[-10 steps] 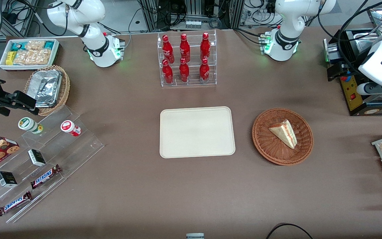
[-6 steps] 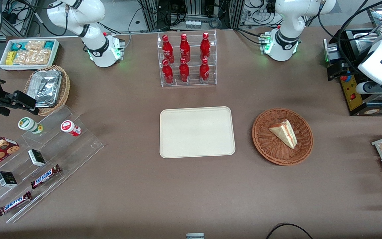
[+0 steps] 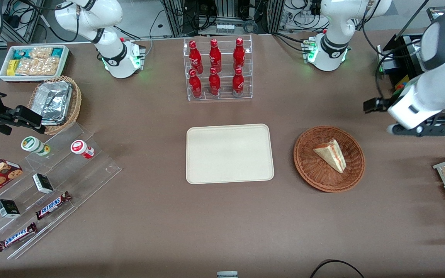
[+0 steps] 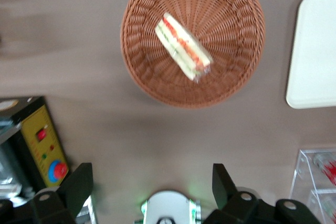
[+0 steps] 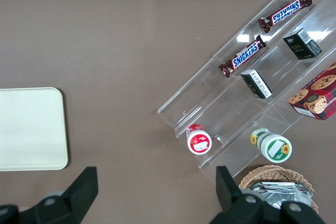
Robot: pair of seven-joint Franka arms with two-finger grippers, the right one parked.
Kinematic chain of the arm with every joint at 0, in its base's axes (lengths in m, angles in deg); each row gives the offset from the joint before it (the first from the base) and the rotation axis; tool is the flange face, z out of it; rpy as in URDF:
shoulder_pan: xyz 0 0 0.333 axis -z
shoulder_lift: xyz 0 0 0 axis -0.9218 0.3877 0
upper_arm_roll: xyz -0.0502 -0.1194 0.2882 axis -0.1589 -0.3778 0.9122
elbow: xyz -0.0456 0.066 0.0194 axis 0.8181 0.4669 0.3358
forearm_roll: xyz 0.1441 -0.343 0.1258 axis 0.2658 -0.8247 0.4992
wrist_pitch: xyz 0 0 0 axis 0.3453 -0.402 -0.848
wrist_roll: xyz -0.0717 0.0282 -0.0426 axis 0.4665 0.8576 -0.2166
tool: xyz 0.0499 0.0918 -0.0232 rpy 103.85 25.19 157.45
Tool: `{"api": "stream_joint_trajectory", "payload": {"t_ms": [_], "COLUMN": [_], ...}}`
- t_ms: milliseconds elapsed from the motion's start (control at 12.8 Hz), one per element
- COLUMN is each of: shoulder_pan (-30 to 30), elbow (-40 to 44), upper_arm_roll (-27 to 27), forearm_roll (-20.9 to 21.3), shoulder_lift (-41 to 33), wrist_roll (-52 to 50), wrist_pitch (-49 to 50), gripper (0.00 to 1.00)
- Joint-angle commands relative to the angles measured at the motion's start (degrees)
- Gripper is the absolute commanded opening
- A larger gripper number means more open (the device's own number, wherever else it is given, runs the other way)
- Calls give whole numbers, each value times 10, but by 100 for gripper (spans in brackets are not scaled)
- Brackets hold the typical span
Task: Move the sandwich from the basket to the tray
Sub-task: 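Move the left gripper over the wicker basket above the wrapped sandwich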
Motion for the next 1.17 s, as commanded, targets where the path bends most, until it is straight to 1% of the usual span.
{"api": "stream_joint_trajectory", "payload": {"t_ms": [0, 313, 470, 548, 861, 1096], "shoulder_pan": [2, 3, 4, 4, 27, 49], "elbow": [-99, -214, -249, -252, -257, -267], "upper_arm_roll": [1, 0, 0, -1, -2, -2], "forearm_roll": [-1, 1, 1, 1, 4, 5], "shoulder_lift": [-15, -11, -12, -9, -3, 15], "wrist_roll": [3, 0, -35, -77, -327, -491], "wrist_pitch": [-107, -274, -328, -332, -333, -369], "gripper": [100, 100, 100, 100, 100, 100]}}
